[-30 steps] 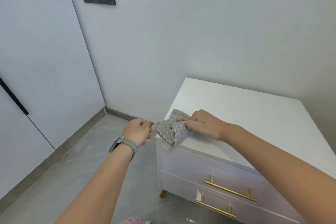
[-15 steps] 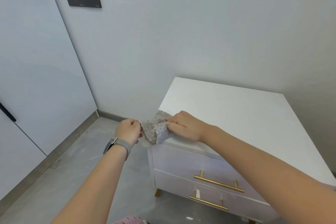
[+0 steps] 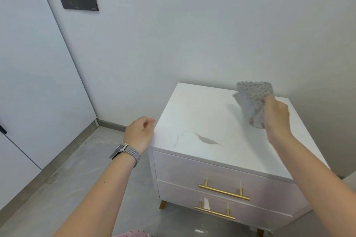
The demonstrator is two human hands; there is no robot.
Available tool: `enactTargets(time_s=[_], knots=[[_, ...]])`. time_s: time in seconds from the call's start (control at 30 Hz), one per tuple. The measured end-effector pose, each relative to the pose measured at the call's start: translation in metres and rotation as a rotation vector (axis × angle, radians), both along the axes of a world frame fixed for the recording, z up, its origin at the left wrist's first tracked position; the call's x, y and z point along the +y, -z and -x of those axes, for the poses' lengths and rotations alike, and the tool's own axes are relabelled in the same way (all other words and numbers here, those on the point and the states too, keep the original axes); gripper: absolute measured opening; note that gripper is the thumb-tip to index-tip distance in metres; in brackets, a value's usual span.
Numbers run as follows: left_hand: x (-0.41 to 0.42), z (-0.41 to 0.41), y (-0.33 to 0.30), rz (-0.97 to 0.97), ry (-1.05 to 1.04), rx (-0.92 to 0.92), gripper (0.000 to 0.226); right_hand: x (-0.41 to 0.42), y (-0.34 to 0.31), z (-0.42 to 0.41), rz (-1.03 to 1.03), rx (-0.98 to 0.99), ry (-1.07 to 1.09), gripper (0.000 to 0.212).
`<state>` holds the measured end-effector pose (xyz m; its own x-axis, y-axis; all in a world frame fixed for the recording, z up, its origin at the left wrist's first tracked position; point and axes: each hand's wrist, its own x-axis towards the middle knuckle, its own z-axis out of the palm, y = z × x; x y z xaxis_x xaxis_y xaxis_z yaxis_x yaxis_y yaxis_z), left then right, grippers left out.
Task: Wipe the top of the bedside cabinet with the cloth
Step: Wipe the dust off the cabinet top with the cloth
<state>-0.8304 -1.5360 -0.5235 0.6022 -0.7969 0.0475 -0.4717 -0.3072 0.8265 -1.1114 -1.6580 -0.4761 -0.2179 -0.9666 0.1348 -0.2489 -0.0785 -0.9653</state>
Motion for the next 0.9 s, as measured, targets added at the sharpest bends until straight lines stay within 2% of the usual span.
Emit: enactTargets(time_s=[0.1, 0.13, 0.2, 0.33, 0.47, 0.63, 0.83, 0.9], knots=[[-0.005, 0.007, -0.001, -0.006, 0.040, -0.081, 0.028, 0.007, 0.019, 0.028, 0.187, 0.578, -0.042, 0.037], [-0.006, 0.009, 0.000, -0.010, 0.047, -0.098, 0.029, 0.006, 0.028, 0.031, 0.201, 0.702, -0.096, 0.036], [-0.009, 0.013, 0.000, -0.019, 0.050, -0.123, 0.029, 0.000, 0.046, 0.030, 0.098, 0.850, -0.226, 0.041], [-0.011, 0.016, -0.001, -0.024, 0.031, -0.167, 0.030, -0.007, 0.047, 0.009, -0.043, 0.839, -0.341, 0.042], [-0.010, 0.013, -0.002, -0.019, 0.007, -0.177, 0.030, -0.009, 0.036, -0.032, -0.055, 0.830, -0.441, 0.039], [-0.009, 0.006, 0.001, -0.010, 0.050, -0.188, 0.031, 0.006, 0.028, -0.091, -0.054, 0.797, -0.680, 0.039], [-0.004, 0.006, -0.004, -0.017, 0.285, -0.246, 0.064, 0.024, 0.014, -0.135, -0.061, 0.682, -0.932, 0.041], [-0.004, 0.007, -0.002, -0.021, 0.313, -0.248, 0.063, 0.026, 0.012, -0.133, -0.044, 0.591, -0.949, 0.039]])
